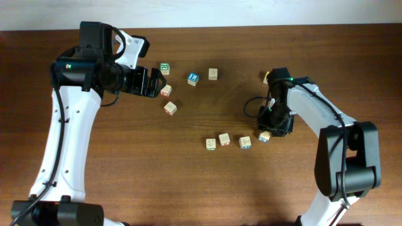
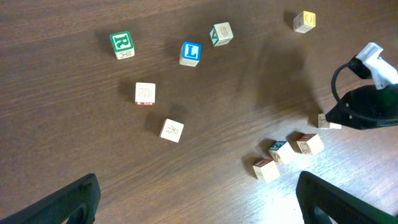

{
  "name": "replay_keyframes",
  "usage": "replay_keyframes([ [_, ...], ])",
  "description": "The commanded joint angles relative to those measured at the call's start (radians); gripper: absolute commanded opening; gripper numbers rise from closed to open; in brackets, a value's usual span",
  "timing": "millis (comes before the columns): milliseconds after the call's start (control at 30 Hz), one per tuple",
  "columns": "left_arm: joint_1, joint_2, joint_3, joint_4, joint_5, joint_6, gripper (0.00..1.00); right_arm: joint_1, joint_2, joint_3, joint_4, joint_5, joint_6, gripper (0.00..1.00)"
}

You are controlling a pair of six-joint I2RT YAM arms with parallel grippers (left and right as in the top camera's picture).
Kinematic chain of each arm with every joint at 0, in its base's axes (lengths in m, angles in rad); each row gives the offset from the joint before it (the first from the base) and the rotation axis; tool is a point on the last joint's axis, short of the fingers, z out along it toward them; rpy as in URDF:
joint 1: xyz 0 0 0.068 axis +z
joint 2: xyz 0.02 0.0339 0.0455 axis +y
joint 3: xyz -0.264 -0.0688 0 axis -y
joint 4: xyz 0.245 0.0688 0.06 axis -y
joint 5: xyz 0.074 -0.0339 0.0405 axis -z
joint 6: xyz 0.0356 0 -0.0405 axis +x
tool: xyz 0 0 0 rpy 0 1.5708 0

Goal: Rotate 4 blocks

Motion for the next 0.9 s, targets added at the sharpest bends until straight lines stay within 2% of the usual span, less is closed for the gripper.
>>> replay_keyframes([
  [0,-0.002,0.009,0.017,0.002,0.014,-0.006,0.99,0.02,0.005,-0.011,-0.005,-0.002,-0.044,0.36],
  [267,-0.002,0.009,0.017,0.003,0.014,-0.006,0.99,0.084,0.005,-0.011,-0.029,-0.006,-0.092,0.34],
  [567,-0.002,0.009,0.017,0.003,0.014,-0.006,0.99,0.115,0.005,-0.011,-0.03,-0.134,-0.062,0.35],
  [867,-0.002,0.009,0.017,0.002,0.014,-0.006,0.99,0.164,0.005,-0.011,0.005,-0.16,-0.028,0.35],
])
